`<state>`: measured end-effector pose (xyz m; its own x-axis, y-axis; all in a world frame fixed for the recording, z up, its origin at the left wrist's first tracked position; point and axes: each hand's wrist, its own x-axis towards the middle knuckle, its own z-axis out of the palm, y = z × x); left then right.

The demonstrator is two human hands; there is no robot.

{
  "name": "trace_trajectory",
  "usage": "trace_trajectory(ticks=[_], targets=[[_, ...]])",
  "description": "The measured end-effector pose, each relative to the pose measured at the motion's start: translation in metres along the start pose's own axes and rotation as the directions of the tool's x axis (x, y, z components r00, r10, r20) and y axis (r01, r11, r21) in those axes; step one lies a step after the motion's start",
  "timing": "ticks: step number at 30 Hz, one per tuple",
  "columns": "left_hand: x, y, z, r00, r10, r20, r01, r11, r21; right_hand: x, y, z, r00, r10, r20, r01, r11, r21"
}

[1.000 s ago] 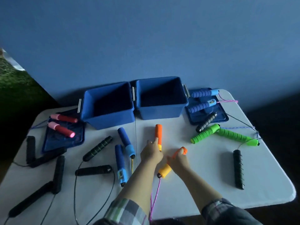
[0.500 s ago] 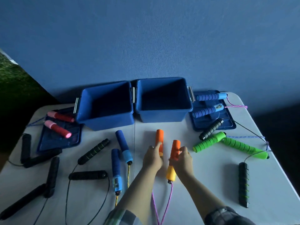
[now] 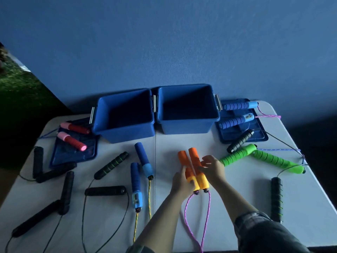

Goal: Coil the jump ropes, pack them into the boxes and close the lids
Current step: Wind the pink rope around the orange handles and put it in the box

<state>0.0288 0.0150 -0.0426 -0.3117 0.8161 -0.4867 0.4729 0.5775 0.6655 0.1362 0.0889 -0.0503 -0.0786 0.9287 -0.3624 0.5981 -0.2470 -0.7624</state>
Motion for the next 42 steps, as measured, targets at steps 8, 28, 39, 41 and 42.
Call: trace_trajectory(ticks=[8, 28, 39, 41, 42], targets=[[-0.001, 0.003, 0.004, 0.997, -0.081, 0.015, 0.082, 0.985, -0.155, -0.012, 0.019, -0.002, 0.994, -0.007, 0.106, 0.019, 0.993, -0.114], [0.008, 0.001, -0.002, 0.991, 0.028, -0.131, 0.014, 0.953, 0.303, -0.036, 0.050, -0.002, 0.944, -0.183, 0.275, 0.276, 0.894, -0.353], [0.015, -0.016, -0.017, 0.945, 0.257, 0.201, -0.307, 0.490, 0.816, -0.028, 0.053, -0.020, 0.946, -0.133, 0.295, 0.255, 0.866, -0.430], [0.010, -0.015, -0.018, 0.962, 0.216, 0.166, -0.253, 0.484, 0.838, -0.028, 0.054, -0.021, 0.976, -0.099, 0.192, 0.172, 0.895, -0.412], [0.009, -0.015, -0.018, 0.967, 0.207, 0.149, -0.234, 0.485, 0.843, -0.028, 0.054, -0.021, 0.983, -0.086, 0.161, 0.145, 0.902, -0.406]])
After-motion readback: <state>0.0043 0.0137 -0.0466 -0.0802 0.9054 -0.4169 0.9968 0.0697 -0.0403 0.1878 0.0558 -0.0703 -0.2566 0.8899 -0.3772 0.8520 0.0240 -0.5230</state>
